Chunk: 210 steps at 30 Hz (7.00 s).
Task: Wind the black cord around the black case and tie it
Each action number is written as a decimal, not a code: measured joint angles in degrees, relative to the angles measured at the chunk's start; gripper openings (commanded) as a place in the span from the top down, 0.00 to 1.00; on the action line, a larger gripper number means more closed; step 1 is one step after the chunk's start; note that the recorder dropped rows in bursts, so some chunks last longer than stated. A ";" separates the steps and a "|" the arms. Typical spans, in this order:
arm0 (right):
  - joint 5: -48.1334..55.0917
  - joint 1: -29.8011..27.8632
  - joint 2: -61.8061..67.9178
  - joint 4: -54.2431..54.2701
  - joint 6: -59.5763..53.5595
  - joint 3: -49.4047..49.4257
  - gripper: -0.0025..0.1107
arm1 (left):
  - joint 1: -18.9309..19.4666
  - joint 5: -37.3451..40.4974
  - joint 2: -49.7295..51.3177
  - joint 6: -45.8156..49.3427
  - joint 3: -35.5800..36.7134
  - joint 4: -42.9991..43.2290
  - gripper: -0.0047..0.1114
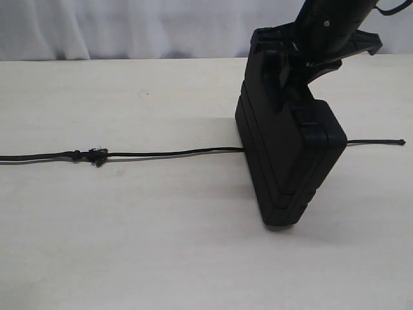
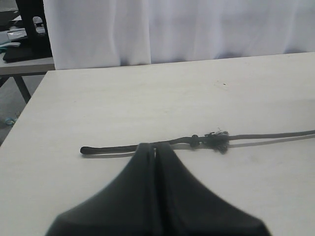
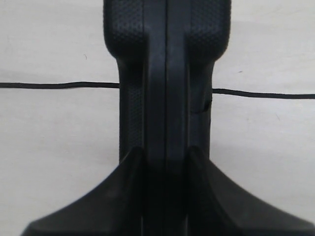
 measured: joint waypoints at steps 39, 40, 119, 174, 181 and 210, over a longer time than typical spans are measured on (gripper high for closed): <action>0.00 0.00 0.00 0.00 0.00 0.00 0.94 | 0.00 10.43 51.44 9.71 -43.57 -15.75 0.96; 0.00 0.00 0.00 0.00 0.00 0.00 0.94 | 0.00 12.03 55.46 14.01 -44.67 -18.83 0.96; -0.10 0.00 0.00 0.00 0.00 0.00 0.94 | -7.33 39.07 120.94 25.11 -79.43 -34.78 0.38; -0.10 0.00 0.00 0.00 0.00 0.00 0.94 | -10.53 15.41 116.90 1.84 -65.56 -33.60 0.54; -0.10 0.00 0.00 0.00 0.00 0.00 0.94 | -7.06 17.01 113.87 11.11 -65.34 -30.77 0.54; -0.10 0.00 0.00 0.00 0.00 0.00 0.94 | -14.26 19.61 111.51 119.68 -65.26 -20.58 0.58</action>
